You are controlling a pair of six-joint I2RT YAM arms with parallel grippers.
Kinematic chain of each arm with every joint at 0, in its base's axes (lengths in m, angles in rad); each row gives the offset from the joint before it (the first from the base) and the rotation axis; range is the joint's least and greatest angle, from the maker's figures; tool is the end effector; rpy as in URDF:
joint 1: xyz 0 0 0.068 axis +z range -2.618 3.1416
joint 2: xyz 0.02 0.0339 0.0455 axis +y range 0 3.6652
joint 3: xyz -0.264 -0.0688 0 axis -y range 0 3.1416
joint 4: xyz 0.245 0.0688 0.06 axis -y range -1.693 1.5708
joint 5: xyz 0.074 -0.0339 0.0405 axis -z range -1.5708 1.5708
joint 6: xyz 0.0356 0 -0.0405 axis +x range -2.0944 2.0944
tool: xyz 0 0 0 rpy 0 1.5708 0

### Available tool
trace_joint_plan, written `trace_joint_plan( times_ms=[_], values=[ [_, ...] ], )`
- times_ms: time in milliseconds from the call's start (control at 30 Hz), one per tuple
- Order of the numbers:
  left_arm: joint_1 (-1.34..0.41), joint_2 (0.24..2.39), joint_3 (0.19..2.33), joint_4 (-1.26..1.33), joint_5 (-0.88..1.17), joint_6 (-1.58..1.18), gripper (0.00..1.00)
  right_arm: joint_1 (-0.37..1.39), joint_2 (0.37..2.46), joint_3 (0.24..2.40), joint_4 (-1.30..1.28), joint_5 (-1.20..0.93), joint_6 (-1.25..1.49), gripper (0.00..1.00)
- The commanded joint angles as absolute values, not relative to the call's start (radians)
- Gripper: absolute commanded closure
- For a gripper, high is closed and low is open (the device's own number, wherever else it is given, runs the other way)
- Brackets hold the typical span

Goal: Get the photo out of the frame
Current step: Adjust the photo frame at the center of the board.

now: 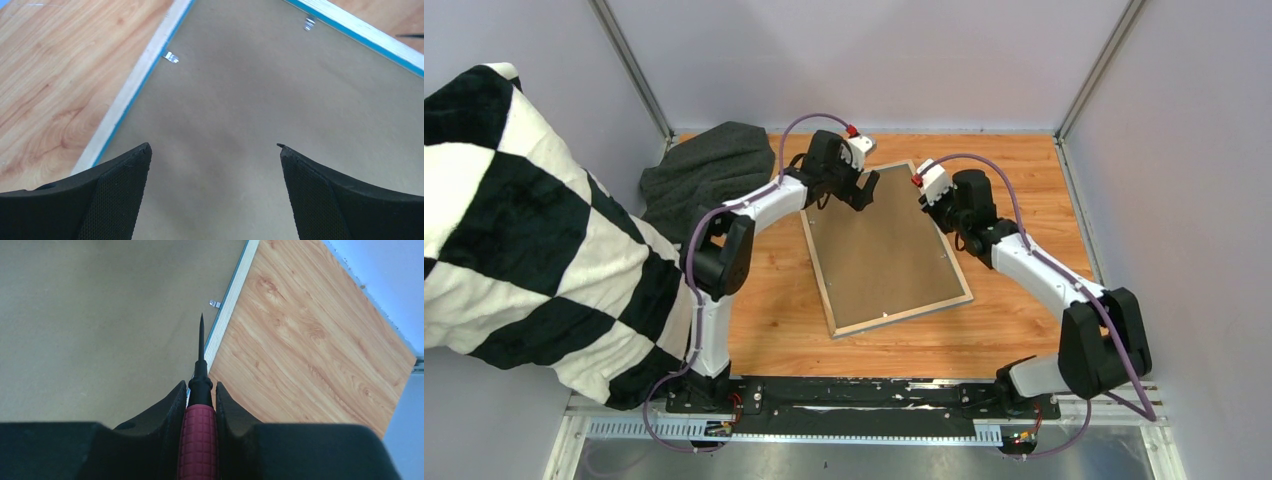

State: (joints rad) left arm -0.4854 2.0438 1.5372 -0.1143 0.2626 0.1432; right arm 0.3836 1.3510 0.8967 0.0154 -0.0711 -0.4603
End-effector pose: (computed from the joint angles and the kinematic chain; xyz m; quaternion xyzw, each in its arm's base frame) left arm 0.4130 -0.2283 0.2191 0.3295 0.8200 -0.1919 0.4269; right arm 0.2847 0.1176 0.2710 -0.3629 0.7618 0.0094 0.5366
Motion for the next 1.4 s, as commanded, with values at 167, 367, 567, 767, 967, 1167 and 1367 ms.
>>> trace_joint_plan(
  times_ms=[167, 367, 567, 767, 967, 1167, 1367],
  values=[
    [-0.364, 2.268, 1.837, -0.233, 0.231, 0.086, 0.00, 0.342, 1.363, 0.908, 0.060, -0.104, -0.390, 1.00],
    [-0.298, 2.440, 2.080, -0.365, 0.346, 0.071, 0.00, 0.342, 1.342, 0.900, 0.040, -0.115, -0.390, 1.00],
    [-0.296, 2.528, 2.191, -0.461, 0.364, 0.117, 0.00, 0.342, 1.319, 0.885, 0.044, -0.128, -0.382, 1.00],
    [-0.283, 2.531, 2.139, -0.510, 0.461, 0.069, 0.07, 0.341, 1.298, 0.870, 0.046, -0.129, -0.386, 1.00],
    [-0.259, 2.484, 2.048, -0.516, 0.508, 0.009, 0.18, 0.339, 1.299, 0.867, 0.054, -0.129, -0.376, 1.00],
    [-0.238, 2.471, 1.978, -0.568, 0.533, -0.024, 0.32, 0.339, 1.330, 0.871, 0.078, -0.092, -0.346, 1.00],
    [-0.235, 2.386, 1.807, -0.502, 0.501, -0.043, 0.44, 0.337, 1.386, 0.894, 0.095, -0.071, -0.295, 1.00]
  ],
)
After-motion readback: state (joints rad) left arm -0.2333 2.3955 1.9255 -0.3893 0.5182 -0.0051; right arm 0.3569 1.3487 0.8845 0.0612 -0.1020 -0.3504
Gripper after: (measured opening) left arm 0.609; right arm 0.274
